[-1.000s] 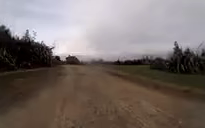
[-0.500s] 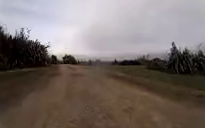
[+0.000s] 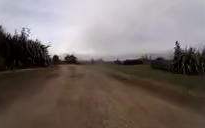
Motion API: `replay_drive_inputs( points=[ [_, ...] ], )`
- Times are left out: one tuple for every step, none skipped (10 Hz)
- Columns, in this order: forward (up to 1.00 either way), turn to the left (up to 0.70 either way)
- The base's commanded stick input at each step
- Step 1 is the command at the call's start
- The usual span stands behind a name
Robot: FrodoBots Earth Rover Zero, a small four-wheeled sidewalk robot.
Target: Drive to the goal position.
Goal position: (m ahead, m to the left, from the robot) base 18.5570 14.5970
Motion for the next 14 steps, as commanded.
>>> replay_drive_inputs(
  points=[
    [0.85, 0.0],
    [0.85, 0.0],
    [0.85, 0.1],
    [0.85, 0.21],
    [0.85, 0.33],
    [0.85, 0.27],
    [0.85, 0.2],
    [0.85, 0.13],
    [0.85, 0.05],
    [0.85, 0.0],
    [0.85, 0.0],
    [0.85, 0.0],
    [0.85, 0.0],
    [0.85, 0.0]
  ],
)
